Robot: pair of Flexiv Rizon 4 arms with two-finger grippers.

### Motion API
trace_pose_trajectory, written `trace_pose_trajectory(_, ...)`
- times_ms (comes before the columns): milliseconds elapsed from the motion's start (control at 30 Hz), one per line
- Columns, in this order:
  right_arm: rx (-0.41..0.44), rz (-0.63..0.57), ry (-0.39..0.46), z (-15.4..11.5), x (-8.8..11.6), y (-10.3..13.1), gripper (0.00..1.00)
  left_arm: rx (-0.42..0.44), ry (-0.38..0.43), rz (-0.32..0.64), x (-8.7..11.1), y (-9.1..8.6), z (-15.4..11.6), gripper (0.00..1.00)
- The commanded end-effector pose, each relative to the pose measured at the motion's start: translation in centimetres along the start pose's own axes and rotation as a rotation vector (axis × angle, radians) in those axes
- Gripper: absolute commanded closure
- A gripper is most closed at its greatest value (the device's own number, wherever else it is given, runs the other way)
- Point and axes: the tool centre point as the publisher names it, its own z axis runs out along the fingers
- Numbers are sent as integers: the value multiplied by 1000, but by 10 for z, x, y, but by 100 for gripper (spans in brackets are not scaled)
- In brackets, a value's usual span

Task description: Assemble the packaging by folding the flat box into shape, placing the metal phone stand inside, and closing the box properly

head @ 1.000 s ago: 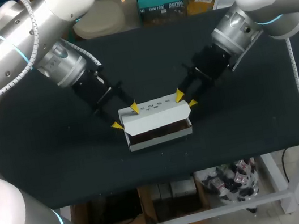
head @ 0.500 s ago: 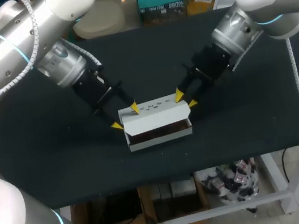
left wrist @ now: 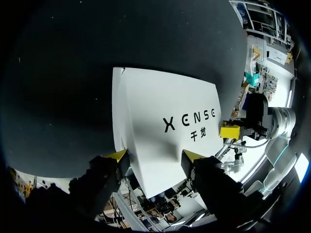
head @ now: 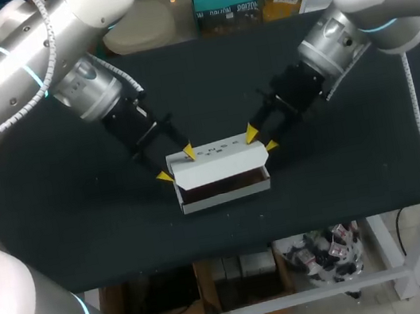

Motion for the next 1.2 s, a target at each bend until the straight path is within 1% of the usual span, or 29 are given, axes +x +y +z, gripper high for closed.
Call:
trace_pose_trajectory(33, 31, 4, 2, 0, 4, 5, 58, -16, -2, -2, 5, -6, 1, 31)
trace_pose_trajectory(433, 66, 24, 11, -1, 5, 7, 56, -43, -3, -15, 6, -6, -1, 31)
trace_pose_trajectory(833, 93, 27, 9, -3, 9, 8, 57, -77, -2, -33, 7, -7, -5, 35)
trace_pose_trajectory(1200, 109, 36, 14, -4, 9, 8, 57, -97, 2, -39, 7, -8, -7, 35)
